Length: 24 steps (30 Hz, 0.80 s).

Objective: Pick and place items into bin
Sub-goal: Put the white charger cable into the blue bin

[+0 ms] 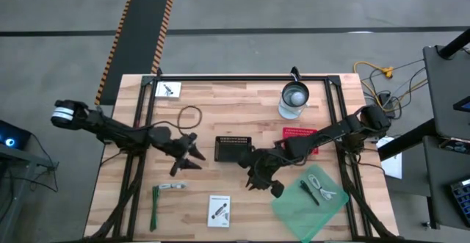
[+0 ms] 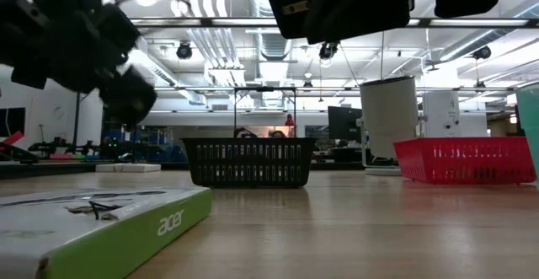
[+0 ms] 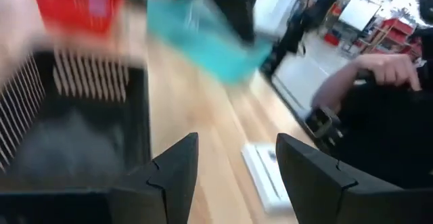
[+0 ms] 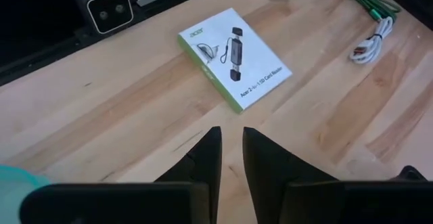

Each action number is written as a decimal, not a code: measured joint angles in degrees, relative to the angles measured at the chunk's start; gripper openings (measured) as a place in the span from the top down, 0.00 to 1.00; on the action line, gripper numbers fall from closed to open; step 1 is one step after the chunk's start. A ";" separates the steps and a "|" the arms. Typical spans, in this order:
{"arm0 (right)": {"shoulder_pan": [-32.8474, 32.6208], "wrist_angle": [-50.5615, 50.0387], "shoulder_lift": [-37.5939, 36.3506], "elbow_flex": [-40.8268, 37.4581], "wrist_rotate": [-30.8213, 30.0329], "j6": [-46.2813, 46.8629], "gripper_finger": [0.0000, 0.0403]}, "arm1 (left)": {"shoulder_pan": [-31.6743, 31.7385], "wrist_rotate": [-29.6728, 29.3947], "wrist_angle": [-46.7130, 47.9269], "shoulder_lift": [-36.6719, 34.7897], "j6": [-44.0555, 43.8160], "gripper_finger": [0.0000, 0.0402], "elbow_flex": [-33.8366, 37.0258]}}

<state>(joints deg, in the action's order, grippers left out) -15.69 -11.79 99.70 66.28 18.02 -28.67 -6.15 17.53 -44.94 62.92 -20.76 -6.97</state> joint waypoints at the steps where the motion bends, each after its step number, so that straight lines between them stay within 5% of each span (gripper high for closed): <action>1: 0.10 0.02 0.00 0.00 0.00 0.00 0.88 | -0.02 1.04 3.61 0.39 -2.42 0.55 -1.03; 6: 0.36 -0.02 0.00 -0.20 -0.13 0.02 0.88 | -1.59 1.46 26.75 2.78 -7.49 0.55 -10.42; 15: 0.53 0.06 0.00 -2.05 -0.15 0.04 0.88 | -9.06 -6.96 69.28 8.83 -11.14 0.55 -33.06; 24: 0.53 0.28 0.00 -3.00 -0.17 0.69 0.88 | -18.99 -10.90 83.06 15.02 -18.14 0.55 -44.17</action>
<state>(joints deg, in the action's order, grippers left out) -15.16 -11.51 99.70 63.28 17.85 -27.97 -25.14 6.63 38.11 77.93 -38.90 -51.14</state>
